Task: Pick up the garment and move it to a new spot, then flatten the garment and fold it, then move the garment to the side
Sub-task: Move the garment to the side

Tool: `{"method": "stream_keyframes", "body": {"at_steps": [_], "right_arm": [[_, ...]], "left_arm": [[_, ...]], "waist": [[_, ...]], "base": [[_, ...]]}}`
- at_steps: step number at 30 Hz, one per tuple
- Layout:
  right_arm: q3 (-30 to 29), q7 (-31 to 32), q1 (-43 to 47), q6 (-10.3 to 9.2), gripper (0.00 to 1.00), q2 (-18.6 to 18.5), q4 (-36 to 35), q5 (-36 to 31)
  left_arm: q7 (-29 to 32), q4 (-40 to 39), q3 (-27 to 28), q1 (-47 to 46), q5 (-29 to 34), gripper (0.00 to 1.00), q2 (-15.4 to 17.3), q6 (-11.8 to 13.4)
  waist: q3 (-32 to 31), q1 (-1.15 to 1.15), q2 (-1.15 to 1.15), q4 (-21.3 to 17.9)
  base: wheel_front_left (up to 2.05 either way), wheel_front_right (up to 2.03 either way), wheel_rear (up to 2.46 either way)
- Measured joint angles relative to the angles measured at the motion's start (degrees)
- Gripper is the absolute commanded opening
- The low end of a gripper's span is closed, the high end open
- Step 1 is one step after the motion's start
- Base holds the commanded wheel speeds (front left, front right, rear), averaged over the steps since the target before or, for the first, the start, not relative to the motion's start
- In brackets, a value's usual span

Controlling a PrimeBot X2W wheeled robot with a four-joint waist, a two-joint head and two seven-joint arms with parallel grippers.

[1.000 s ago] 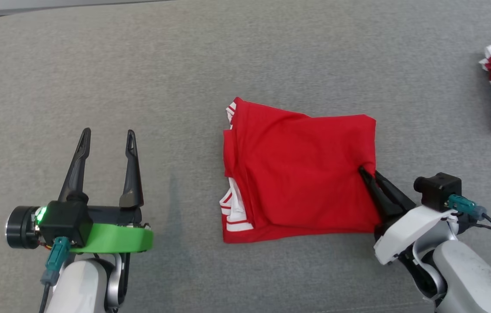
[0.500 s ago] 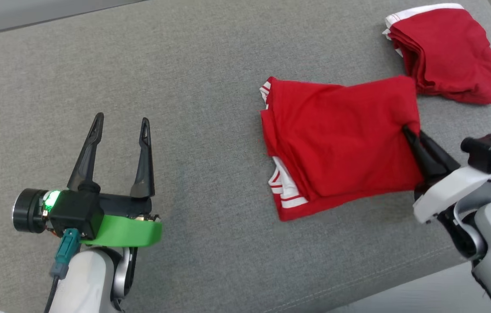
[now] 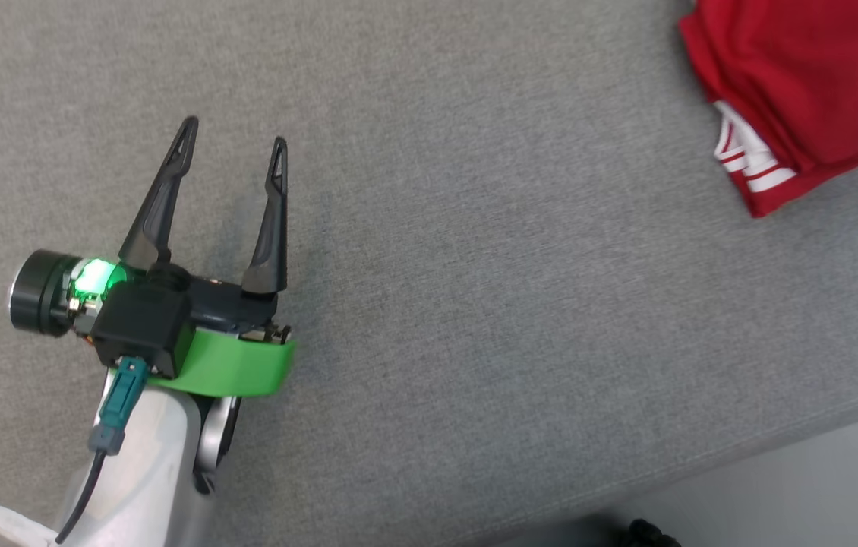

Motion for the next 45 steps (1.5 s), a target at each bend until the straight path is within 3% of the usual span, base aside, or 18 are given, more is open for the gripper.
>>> {"method": "stream_keyframes", "body": {"at_steps": [7,8,9,10,11,18,24,28,36,45], "right_arm": [[-4.6,-1.6,-3.9,0.00,0.00,-3.0,9.1,-1.2],[-5.2,-1.8,-4.3,0.00,0.06,-3.1,10.8,-1.7],[-5.8,-1.9,-4.6,0.00,0.36,-3.1,12.6,-2.3],[-6.3,-2.4,-4.9,0.00,0.82,-3.0,13.7,-2.8],[-7.2,-2.8,-5.3,0.00,1.00,-2.8,15.3,-3.3],[-13.0,-5.3,-4.4,0.00,1.00,0.5,19.5,-7.5],[-22.0,-5.5,6.0,-0.01,1.00,8.7,5.2,-11.7],[-24.5,-5.5,15.6,-0.01,1.00,17.3,-6.0,-14.7],[-22.1,-5.6,30.0,-0.01,1.00,30.1,-22.3,-17.5],[-17.1,-3.0,39.6,-0.02,1.00,34.8,-31.4,-19.8]], "left_arm": [[0.3,-1.1,-1.6,-3.5,1.4,1.00,0.2,-0.8],[0.3,-1.2,-1.7,-3.8,1.5,1.00,0.2,-0.8],[0.2,-1.3,-1.8,-4.0,1.5,1.00,0.2,-0.8],[0.2,-1.4,-1.9,-4.1,1.5,1.00,0.2,-0.8],[0.1,-1.4,-2.0,-4.2,1.5,1.00,0.2,-0.8],[-0.3,-0.5,-2.2,-3.7,1.3,1.00,0.4,-0.5],[-0.8,1.5,-1.4,-0.4,-0.3,1.00,0.5,0.5],[-0.8,2.8,-0.9,2.9,-1.5,1.00,0.6,1.2],[-0.2,3.7,0.1,9.0,-3.5,1.00,0.5,3.1],[-0.9,6.0,1.2,13.2,-5.8,1.00,-0.1,4.4]], "waist": [[5.8,0.00,0.00,1.4],[6.5,0.00,0.00,1.6],[7.1,0.00,0.00,1.9],[7.5,0.00,0.00,2.1],[7.9,0.00,0.00,2.4],[6.6,0.00,0.00,3.1],[2.5,0.00,0.00,2.6],[-1.2,0.00,0.00,2.3],[-8.8,0.00,0.00,2.6],[-15.1,0.00,0.00,5.0]], "base": [[0.00,0.00,0.00],[0.00,0.00,0.00],[0.00,0.00,0.00],[0.00,0.00,0.00],[0.00,0.00,0.00],[0.00,0.00,0.00],[0.00,0.00,0.00],[0.00,0.00,0.00],[0.00,0.00,0.00],[0.00,0.00,0.00]]}}
